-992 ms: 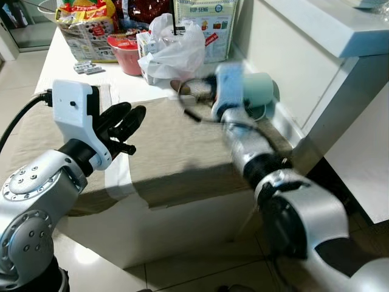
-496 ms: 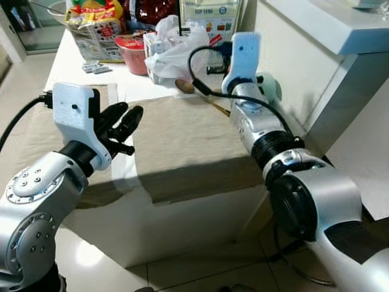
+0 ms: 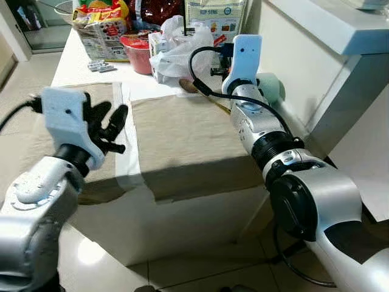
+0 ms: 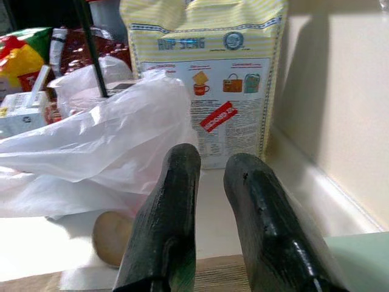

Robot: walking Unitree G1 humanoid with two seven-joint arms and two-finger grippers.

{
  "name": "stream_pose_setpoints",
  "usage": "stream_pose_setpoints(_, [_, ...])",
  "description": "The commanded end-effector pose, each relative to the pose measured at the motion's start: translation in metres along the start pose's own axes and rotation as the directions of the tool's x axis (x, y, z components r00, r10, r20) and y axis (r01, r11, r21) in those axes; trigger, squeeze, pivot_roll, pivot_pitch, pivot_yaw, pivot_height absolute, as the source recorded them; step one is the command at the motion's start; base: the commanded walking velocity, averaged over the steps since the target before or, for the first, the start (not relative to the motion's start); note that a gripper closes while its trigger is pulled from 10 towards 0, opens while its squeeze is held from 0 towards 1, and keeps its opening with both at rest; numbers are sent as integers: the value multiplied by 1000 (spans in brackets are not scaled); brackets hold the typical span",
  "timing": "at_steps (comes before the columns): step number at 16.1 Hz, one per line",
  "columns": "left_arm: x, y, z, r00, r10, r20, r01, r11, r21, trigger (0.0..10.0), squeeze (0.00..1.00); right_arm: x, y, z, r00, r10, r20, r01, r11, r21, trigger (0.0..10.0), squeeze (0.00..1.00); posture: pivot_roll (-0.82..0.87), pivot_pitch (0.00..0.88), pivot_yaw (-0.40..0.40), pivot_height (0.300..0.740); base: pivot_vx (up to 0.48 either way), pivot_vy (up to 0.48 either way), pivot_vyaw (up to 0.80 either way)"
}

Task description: Setting the table

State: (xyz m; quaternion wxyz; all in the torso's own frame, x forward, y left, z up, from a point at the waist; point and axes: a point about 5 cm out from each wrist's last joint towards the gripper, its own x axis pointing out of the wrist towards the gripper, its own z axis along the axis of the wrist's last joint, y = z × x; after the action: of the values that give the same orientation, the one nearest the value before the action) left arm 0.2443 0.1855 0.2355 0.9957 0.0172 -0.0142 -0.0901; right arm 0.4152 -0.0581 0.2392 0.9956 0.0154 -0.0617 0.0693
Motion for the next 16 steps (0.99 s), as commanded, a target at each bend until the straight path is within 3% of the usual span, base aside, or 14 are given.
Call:
stream_pose_setpoints(1, [3,-6,-4,1000,-7,-2,7,1000,6,10000,0,1,7,4,999,35,-2,-36,999,-21,10000,1000,95,20,-20,740,0,0,0])
stream_pose_setpoints(7, [7,-9,-21,998,64,-10,-64,997,49,10000,0,-1,16,-2,996,83,-20,-84,996,-41,10000,1000,83,14,-30,740,0,0,0])
stream_pose_setpoints(11, [9,-9,-28,996,86,0,-86,995,53,10000,0,-4,11,-15,996,77,-54,-79,996,-38,10000,1000,75,1,-25,740,0,0,0])
stream_pose_setpoints(13, [12,-7,-38,994,110,-9,-110,993,37,10000,0,-10,3,-30,993,81,-80,-87,994,-65,10000,1000,43,3,-20,740,0,0,0])
stream_pose_setpoints(16, [16,-11,-43,996,88,-14,-88,996,31,10000,0,-13,5,-36,992,100,-72,-108,988,-110,10000,1000,4,9,-11,740,0,0,0])
